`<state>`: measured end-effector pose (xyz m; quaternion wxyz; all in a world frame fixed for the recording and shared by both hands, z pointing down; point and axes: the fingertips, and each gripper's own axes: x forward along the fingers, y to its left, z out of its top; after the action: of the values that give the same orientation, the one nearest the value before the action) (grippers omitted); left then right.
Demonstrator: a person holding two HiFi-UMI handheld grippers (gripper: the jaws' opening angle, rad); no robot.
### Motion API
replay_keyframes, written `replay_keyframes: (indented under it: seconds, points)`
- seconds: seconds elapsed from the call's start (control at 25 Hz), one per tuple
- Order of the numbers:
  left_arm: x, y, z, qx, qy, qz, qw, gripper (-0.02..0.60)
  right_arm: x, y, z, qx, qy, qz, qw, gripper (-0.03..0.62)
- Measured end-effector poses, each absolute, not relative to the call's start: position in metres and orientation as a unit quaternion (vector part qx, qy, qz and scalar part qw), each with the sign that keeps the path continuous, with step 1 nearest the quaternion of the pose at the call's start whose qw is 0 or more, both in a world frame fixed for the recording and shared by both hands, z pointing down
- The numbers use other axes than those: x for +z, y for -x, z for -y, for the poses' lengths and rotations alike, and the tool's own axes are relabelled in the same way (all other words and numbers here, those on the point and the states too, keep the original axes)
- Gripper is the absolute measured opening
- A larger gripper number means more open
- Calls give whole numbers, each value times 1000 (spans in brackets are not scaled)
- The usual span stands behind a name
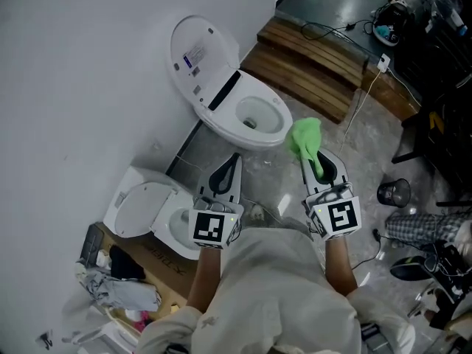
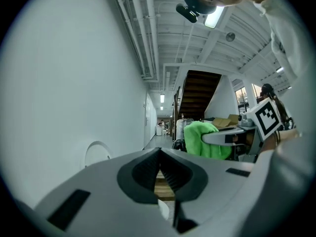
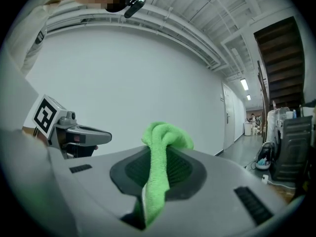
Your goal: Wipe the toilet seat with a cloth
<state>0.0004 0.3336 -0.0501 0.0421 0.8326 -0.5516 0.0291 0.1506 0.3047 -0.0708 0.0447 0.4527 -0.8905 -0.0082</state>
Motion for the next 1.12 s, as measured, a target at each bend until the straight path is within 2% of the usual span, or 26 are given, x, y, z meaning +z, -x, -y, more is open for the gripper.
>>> replay_keyframes:
  seconds: [0.72, 1.12]
  points:
    - [-14, 21, -222, 28, -825, 562, 56, 12, -27, -135, -188, 11, -446, 891, 81, 51]
    - [40, 8, -130, 69, -794, 597, 92, 12, 47, -135, -88, 74, -375, 917, 117, 51]
